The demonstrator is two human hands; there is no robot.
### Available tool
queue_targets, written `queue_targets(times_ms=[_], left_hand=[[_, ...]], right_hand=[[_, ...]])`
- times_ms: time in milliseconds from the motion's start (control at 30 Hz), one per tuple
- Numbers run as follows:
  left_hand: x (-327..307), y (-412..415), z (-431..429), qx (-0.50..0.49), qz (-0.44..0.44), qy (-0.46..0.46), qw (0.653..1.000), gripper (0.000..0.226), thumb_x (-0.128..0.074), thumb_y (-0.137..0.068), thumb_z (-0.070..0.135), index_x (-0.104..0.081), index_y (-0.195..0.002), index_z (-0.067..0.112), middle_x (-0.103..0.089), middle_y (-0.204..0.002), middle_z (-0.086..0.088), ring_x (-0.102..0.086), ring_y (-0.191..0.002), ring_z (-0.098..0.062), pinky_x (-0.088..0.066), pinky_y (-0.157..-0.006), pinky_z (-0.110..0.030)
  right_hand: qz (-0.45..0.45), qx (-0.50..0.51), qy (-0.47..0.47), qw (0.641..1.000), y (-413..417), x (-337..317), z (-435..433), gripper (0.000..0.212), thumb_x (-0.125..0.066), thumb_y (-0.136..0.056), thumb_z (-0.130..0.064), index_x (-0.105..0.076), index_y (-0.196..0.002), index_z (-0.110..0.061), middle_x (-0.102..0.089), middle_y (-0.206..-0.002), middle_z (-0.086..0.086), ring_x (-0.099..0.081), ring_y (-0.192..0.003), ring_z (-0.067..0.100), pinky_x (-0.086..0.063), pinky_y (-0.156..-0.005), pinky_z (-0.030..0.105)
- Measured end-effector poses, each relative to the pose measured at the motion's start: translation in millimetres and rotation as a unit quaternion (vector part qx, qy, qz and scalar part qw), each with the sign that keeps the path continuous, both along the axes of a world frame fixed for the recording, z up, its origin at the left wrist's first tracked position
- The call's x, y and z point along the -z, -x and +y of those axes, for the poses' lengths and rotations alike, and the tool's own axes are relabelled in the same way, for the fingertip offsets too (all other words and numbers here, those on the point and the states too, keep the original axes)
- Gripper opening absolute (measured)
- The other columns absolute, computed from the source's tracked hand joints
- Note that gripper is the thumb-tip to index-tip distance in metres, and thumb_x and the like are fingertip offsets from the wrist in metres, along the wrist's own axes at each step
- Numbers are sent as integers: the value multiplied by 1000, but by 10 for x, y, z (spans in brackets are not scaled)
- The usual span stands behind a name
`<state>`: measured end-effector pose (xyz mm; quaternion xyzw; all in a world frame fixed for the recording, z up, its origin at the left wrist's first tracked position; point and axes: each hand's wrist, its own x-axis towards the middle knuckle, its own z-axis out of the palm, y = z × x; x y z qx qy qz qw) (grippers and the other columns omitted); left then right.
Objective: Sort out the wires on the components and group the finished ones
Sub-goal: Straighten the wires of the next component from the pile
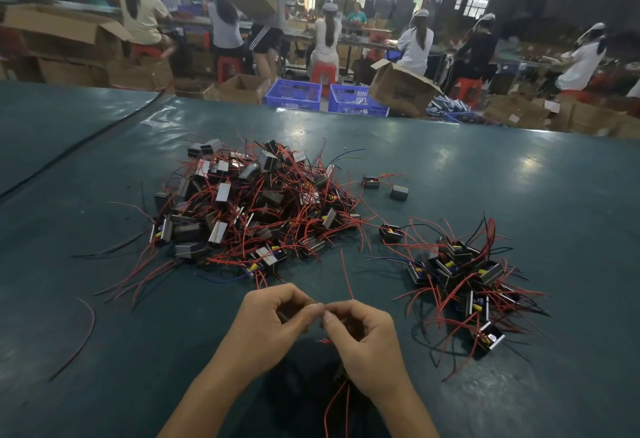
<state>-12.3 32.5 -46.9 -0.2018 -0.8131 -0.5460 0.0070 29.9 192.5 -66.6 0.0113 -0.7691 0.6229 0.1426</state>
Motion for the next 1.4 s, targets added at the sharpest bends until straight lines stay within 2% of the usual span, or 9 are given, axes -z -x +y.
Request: queue_targets(times_ms=[133,300,400,500,567,767,1100,1233,1400], left_hand=[[19,18,-30,10,31,28,999,11,-72,-87,26,-69,-76,28,-68,-70,10,-64,-62,-10,-50,-56,-18],[44,3,-4,0,43,107,993,33,-57,-96,32,-57,-66,20,-55,-59,3,-48,-51,-11,-42,-52,-34],[-48,-41,108,-13,-143,-35,989,46,-54,-98,21,-55,-52,20,-49,-51,3,-45,-45,-9,-38,-47,-26],[-85,-85,238,-13,-430,-256,866,48,-54,-96,21,-56,-49,21,-42,-53,5,-36,-39,-7,-27,-37,-18],[-48,-84,251,-7,-466,-287,837,45,-56,-94,24,-56,-49,21,-41,-53,6,-34,-39,-7,-24,-38,-18],[-51,-58,148,15,-110,-119,987,22,-66,-77,49,-70,-71,28,-65,-60,1,-59,-53,-8,-47,-51,-21],[125,17,33,17,292,51,955,23,-60,-93,36,-71,-83,18,-60,-74,14,-53,-60,-2,-46,-51,-23],[90,-21,70,-8,167,21,986,29,-56,-91,36,-66,-70,18,-57,-61,10,-50,-53,-7,-43,-49,-27],[-17,-29,188,-27,-218,-134,966,43,-57,-95,10,-60,-52,16,-50,-46,2,-38,-37,-7,-31,-39,-18]], right_hand=[[0,-23,-36,999,-5,24,-2,10,-67,-89,-17,-74,-83,-19,-69,-69,2,-65,-64,24,-56,-62,50],[58,-10,-119,991,3,17,0,8,-66,-89,-17,-68,-83,-22,-62,-71,-10,-57,-63,8,-43,-58,14],[95,2,-147,984,10,1,3,8,-64,-91,-17,-66,-84,-22,-60,-75,-11,-59,-68,12,-45,-61,18],[131,22,-173,976,11,-2,1,8,-62,-91,-16,-65,-85,-18,-57,-77,-14,-57,-70,9,-43,-63,16],[129,27,-176,976,11,1,-1,9,-61,-91,-17,-64,-83,-19,-57,-76,-13,-57,-69,9,-43,-62,17],[29,-6,5,1000,12,-34,25,18,-62,-91,-12,-68,-76,-18,-64,-66,-4,-57,-61,4,-49,-56,26],[-1,-56,78,995,3,-97,49,18,-62,-89,-12,-67,-72,-11,-58,-58,-9,-50,-54,-2,-40,-53,11],[9,-49,26,998,-9,-65,30,18,-66,-91,-7,-71,-78,-19,-67,-68,-3,-61,-63,5,-50,-59,22],[71,-10,-107,992,4,-4,36,6,-67,-90,-16,-69,-85,-19,-64,-75,-7,-61,-67,17,-53,-60,33]])
